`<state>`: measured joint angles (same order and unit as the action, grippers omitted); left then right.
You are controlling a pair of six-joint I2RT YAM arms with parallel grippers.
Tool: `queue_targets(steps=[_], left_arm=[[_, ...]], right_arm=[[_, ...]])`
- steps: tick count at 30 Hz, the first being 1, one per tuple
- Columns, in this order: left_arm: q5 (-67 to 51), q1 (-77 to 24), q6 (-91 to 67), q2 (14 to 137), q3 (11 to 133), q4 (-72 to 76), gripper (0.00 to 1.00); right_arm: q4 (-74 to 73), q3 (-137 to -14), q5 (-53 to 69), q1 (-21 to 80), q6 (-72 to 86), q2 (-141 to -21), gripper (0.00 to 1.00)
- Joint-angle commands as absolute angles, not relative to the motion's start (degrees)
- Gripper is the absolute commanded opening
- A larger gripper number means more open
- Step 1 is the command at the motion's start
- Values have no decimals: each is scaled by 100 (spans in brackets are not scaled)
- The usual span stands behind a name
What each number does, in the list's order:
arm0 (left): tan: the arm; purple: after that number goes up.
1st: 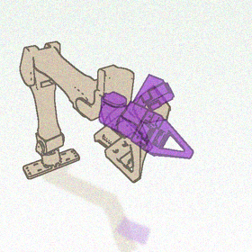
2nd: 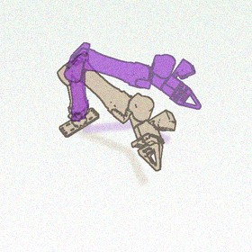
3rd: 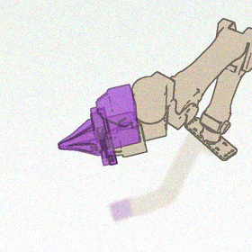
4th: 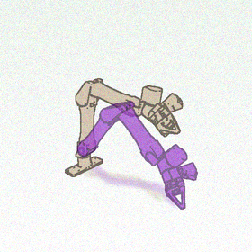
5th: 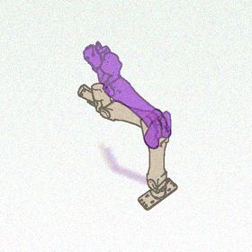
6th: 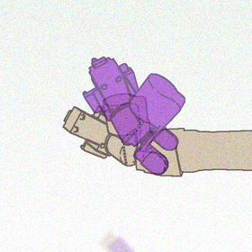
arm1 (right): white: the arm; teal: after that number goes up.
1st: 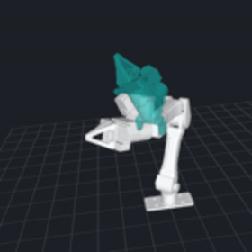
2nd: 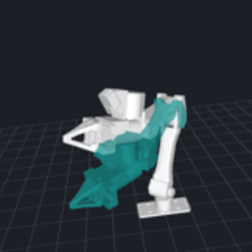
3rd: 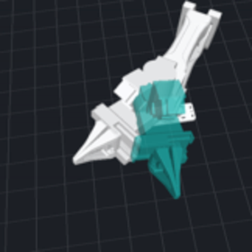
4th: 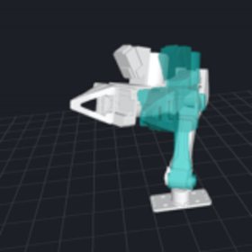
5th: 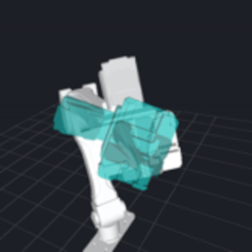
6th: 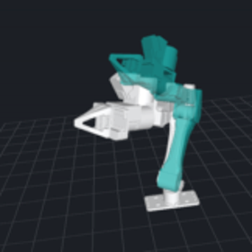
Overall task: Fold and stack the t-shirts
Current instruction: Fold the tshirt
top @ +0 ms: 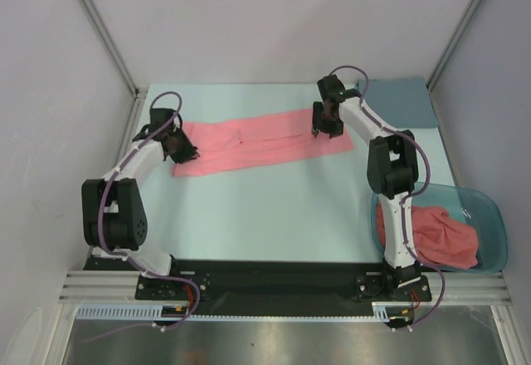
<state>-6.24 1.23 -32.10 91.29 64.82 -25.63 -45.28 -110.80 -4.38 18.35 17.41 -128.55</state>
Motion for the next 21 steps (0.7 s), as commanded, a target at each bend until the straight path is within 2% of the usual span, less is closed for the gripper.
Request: queue_targets(steps=[1,8,12,16,21], left_arm=[[-651,53,-3656,9272,6275,-2294,20],[-325,53,-3779,9729,6398,-2224,15],[-255,44,-3876,10010,6521,-2101,15],[-168,53,-3981,10370,6793,-2188,18],[-35,53,-4034,10722,7109,-2468,19]], right_arm=[[-4350,-11863,-659,1776,1591,-13217,58],[-4194,-13104,-870,1679,1152,-14106,65],[-3665,-13069,-844,1670,958,-14264,68],[-3814,-13525,-949,1679,739,-14581,68],[-3884,-13281,-1168,1617,747,-14590,69]])
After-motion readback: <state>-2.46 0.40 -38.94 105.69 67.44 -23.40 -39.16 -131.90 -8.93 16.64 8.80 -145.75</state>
